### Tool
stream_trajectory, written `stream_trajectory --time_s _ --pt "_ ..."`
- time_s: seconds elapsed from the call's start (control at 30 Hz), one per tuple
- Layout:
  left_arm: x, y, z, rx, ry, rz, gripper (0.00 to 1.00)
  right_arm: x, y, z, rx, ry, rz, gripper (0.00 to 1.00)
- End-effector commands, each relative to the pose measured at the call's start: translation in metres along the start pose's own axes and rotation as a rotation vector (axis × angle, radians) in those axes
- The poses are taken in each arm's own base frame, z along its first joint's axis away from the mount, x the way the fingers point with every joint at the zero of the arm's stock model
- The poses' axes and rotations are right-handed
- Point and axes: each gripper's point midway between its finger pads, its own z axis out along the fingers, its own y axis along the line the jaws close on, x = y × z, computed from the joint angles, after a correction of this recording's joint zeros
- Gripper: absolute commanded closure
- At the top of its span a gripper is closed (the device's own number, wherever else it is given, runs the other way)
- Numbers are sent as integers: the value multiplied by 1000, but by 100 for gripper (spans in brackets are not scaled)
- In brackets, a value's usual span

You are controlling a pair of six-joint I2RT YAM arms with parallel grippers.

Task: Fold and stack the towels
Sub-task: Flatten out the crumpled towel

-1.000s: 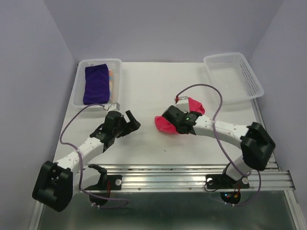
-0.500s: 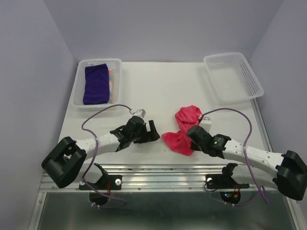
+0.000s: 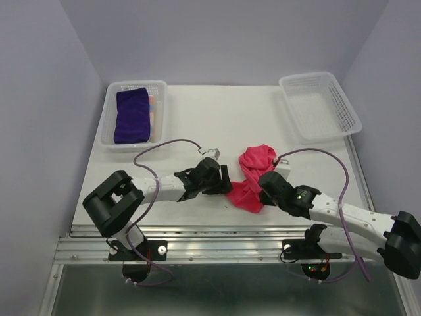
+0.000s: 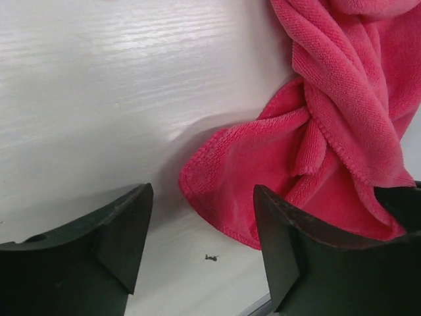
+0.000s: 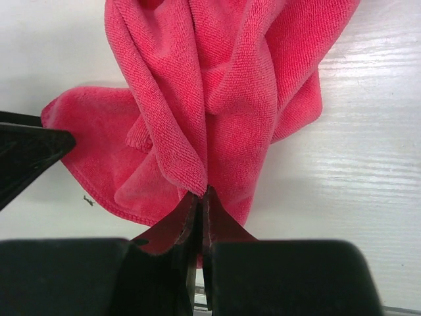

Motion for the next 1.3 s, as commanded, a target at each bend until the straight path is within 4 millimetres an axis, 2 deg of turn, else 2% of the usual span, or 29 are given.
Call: stream_trajectory --time_s 0.0,0.1,0.17,0.2,0.23,0.37,0.43,0.47,0.6,0.7,0.73,0.8,0.83,0.9,0.93,1.0,1.03,1.07,1.1,1.13,1.17,1.2,1.23,1.27 --pt "4 -9 10 -30 3 38 35 -8 0 -2 -10 -48 28 99" --pt "9 -14 14 -34 18 43 49 -11 -1 -4 -5 -62 27 99" --pt "12 -20 15 -27 19 46 72 -16 -1 -6 -4 -79 23 99" --pt "12 -19 15 -35 17 36 90 -18 0 -7 -7 -81 22 99" --pt "12 -15 14 -56 10 32 100 -20 0 -8 -12 -86 23 99" --pt "-5 -18 5 -77 -56 28 100 -27 5 -13 -31 -105 16 99" --pt "-31 -31 -14 -55 -148 21 100 -40 13 -22 -58 -135 15 99" --pt "-33 -29 -14 -64 -158 27 100 -40 13 -22 -57 -134 14 99" --pt "-83 -60 -60 19 -329 28 100 -78 33 -51 -139 -227 13 99" --pt "-125 -79 -104 47 -475 33 100 -129 62 -93 -271 -372 45 99" --pt "-144 -93 -122 75 -527 24 100 -151 75 -114 -334 -424 67 99" --pt "-169 -107 -160 112 -615 33 100 -173 89 -141 -416 -487 58 99" --pt "-187 -120 -183 139 -671 26 100 -192 98 -164 -467 -537 82 99" --pt "-207 -131 -221 177 -751 45 100 -214 97 -183 -459 -600 95 99" --pt "-225 -137 -246 184 -817 19 100 -231 99 -201 -465 -644 115 99" --pt "-244 -135 -277 155 -904 5 100 -254 93 -216 -421 -718 131 99" --pt "-257 -140 -300 166 -954 -15 100 -263 96 -219 -406 -739 127 99" --pt "-263 -139 -309 145 -982 -1 100 -281 95 -237 -400 -799 138 99" --pt "-269 -139 -317 133 -1005 -3 100 -289 97 -243 -393 -817 129 99" --pt "-280 -139 -335 115 -1048 -26 100 -298 101 -250 -393 -839 127 99" --pt "-285 -139 -340 99 -1063 -27 100 -303 107 -246 -366 -842 90 99" --pt "-294 -139 -357 81 -1104 -39 100 -318 111 -264 -387 -876 103 99" --pt "-293 -134 -352 42 -1095 -22 100 -322 116 -267 -388 -882 88 99" --pt "-300 -136 -365 44 -1122 -33 100 -326 124 -263 -379 -881 55 99"
